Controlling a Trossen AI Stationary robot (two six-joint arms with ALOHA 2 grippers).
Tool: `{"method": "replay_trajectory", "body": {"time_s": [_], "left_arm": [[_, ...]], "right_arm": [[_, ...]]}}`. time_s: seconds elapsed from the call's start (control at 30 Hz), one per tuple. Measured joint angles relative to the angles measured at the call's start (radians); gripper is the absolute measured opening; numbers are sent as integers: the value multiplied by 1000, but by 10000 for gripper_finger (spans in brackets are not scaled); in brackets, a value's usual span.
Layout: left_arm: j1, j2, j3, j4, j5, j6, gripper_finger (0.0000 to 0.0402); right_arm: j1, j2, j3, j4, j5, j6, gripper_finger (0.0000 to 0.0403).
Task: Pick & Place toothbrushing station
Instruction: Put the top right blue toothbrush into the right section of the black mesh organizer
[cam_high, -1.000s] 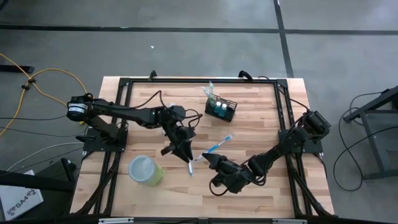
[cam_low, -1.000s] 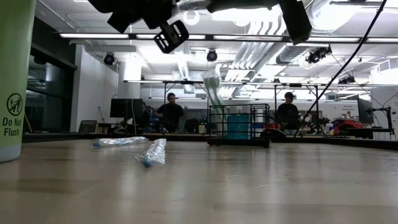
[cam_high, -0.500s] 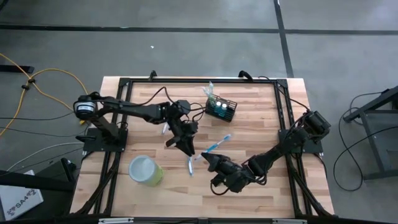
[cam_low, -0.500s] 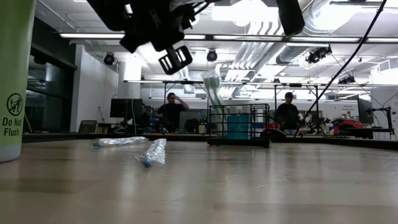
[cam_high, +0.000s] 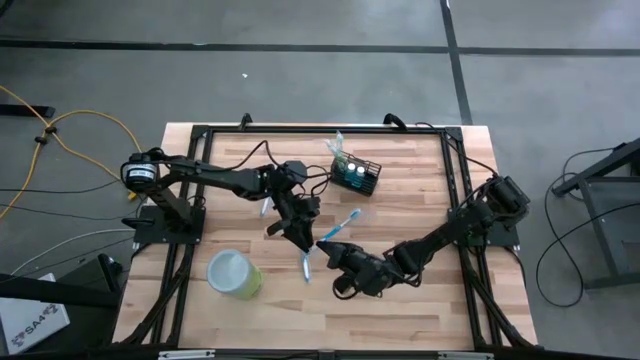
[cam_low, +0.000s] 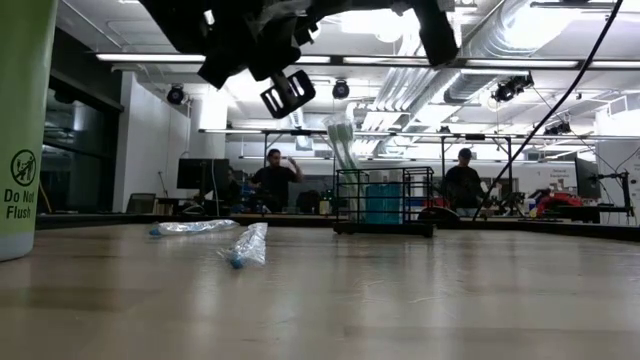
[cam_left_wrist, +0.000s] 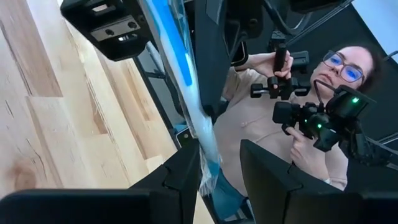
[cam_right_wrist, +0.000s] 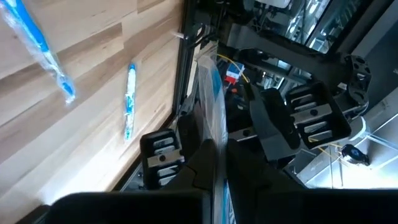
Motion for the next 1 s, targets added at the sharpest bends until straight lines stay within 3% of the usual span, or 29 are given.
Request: {"method": "replay_trajectory", "body": {"time_s": [0.4,0.5,0.7,0.83,1.0], "left_arm": [[0,0,0,5,2,12,110],[0,0,0,4,-5,11,91],[1,0,0,-7,-9,-16,17],[2,0,0,-6,-9,-21,16],[2,0,0,3,-7,-1,15]], "right_arm": [[-37,0,0,69,-52,-69,13],[-36,0,0,69,-53,-69,13],[-36,0,0,65,-56,-75,12],[-36,0,0,65,-59,-74,13],[-36,-2,0,73,-88,-41,53]]}}
